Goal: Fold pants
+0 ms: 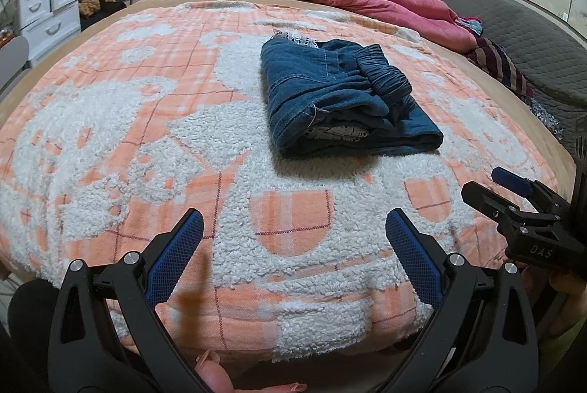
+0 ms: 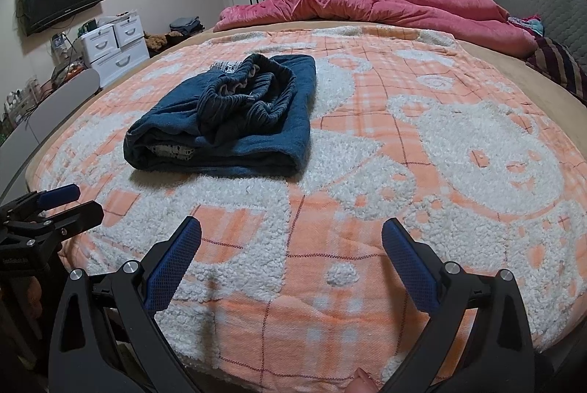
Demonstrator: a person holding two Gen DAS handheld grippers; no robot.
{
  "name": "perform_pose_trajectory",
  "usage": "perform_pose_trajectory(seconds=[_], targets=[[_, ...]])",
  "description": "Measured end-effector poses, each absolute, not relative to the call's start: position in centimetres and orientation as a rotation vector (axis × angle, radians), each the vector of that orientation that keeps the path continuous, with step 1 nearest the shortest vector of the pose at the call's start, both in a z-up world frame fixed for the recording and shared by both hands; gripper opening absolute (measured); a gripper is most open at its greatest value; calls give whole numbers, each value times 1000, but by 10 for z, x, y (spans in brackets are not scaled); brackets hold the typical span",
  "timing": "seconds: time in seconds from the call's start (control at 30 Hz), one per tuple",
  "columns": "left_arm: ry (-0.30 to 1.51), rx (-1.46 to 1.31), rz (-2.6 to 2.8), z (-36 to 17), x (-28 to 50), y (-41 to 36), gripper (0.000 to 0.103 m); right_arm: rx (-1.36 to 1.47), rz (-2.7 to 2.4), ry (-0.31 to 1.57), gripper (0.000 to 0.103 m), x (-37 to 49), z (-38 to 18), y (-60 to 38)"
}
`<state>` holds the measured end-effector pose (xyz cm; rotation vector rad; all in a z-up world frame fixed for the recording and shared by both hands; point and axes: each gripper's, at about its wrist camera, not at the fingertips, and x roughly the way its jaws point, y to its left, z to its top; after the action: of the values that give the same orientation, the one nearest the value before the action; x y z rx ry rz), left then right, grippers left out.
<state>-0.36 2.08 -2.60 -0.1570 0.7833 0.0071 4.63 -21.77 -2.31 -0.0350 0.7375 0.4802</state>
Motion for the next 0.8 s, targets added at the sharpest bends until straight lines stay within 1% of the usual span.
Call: perform_pose_trajectory(seconds=[0.4, 0.6, 0.8], targets=[[778, -170, 18, -22, -6, 18, 93, -39, 471, 734, 98, 47, -22, -220], [816, -193, -7, -23, -2, 24, 93, -69, 435, 735, 98, 51, -20, -223], [803, -205, -2, -12, 6, 36, 93, -54, 317, 743, 98, 79, -11, -258]])
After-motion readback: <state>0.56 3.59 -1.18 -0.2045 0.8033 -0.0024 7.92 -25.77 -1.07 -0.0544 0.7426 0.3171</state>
